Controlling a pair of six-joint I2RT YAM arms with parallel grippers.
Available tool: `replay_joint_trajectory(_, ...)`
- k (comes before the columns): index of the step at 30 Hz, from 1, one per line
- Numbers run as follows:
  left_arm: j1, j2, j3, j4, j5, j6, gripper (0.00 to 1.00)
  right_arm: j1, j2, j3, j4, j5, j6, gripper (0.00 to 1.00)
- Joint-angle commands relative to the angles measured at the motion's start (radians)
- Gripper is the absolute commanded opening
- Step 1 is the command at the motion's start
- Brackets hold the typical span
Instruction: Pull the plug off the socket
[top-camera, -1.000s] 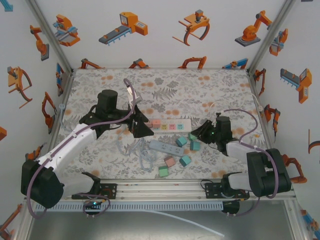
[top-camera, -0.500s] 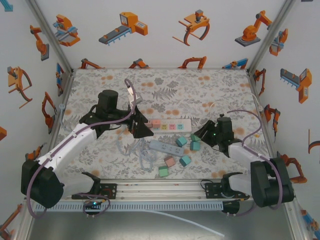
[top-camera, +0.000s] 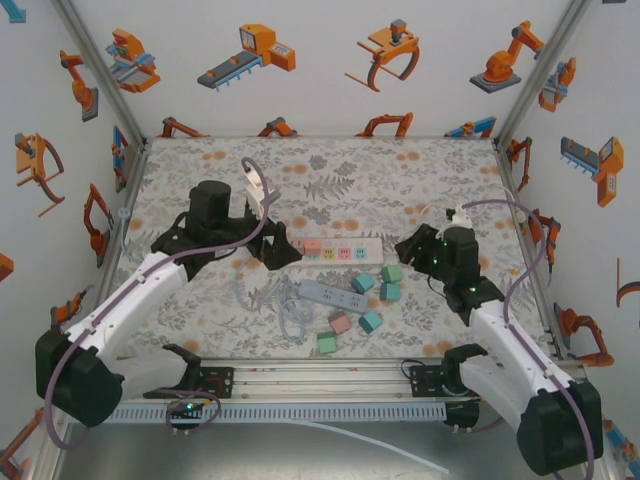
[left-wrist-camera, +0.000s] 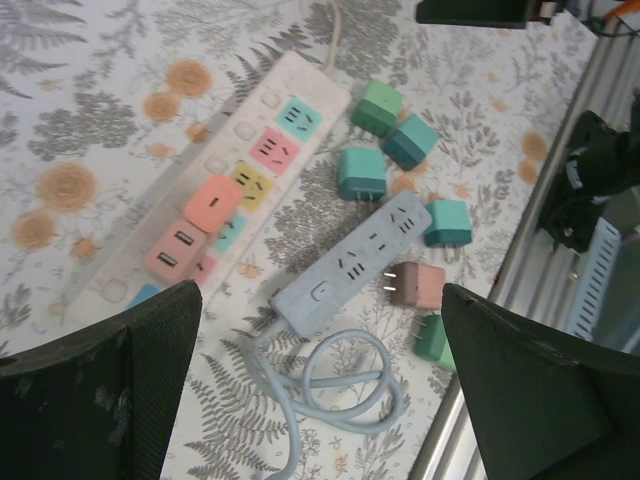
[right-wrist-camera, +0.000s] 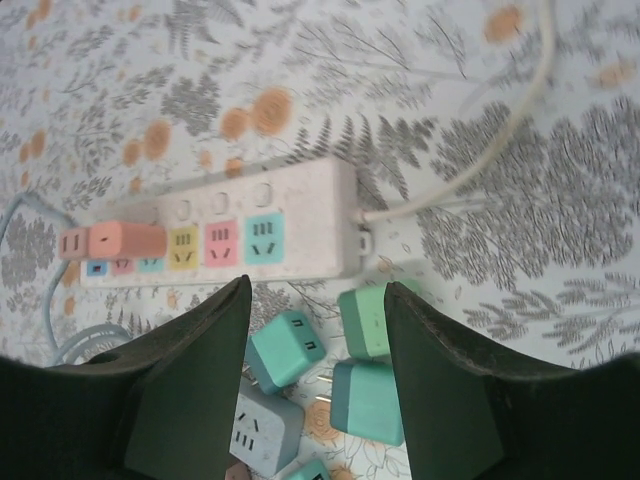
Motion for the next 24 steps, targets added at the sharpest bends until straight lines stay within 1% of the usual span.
replay_joint_trajectory(1, -0.004, -0.053, -0.027, 0.044, -0.144, -0.021, 0.97, 0.087, -0.036, 0.034, 0.063, 0.08, -0.209, 0.53)
replay_joint_trajectory(3, -0.004, -0.073, -0.04, 0.052, -0.209, -0.028, 0.97, 0.151, -0.038, 0.037, 0.119, 0.09, -0.316, 0.52)
replay_joint_trajectory(7, -0.004, -0.103, -0.065, 0.066, -0.327, -0.038, 0.97, 0.259, -0.002, 0.035, 0.257, 0.033, -0.555, 0.51)
replay_joint_trajectory(11, 0.001, -0.113, -0.071, 0.061, -0.435, -0.057, 0.97, 0.345, 0.083, 0.041, 0.36, -0.096, -0.875, 0.51)
replay_joint_trajectory(13, 0.006, -0.113, -0.076, 0.063, -0.469, -0.068, 0.97, 0.365, 0.137, 0.059, 0.366, -0.173, -1.023, 0.52)
replay_joint_trajectory(15, 0.011, -0.108, -0.077, 0.063, -0.494, -0.081, 0.97, 0.374, 0.201, 0.089, 0.352, -0.245, -1.148, 0.55)
replay_joint_trajectory(18, 0.021, -0.094, -0.074, 0.053, -0.517, -0.091, 0.97, 0.377, 0.302, 0.151, 0.318, -0.302, -1.248, 0.58)
replay_joint_trajectory(21, 0.028, -0.066, -0.049, 0.009, -0.554, -0.092, 0.97, 0.378, 0.409, 0.238, 0.261, -0.349, -1.288, 0.58)
replay_joint_trajectory(24, 0.045, -0.048, -0.036, -0.016, -0.583, -0.114, 0.97, 0.378, 0.529, 0.346, 0.17, -0.439, -1.292, 0.58)
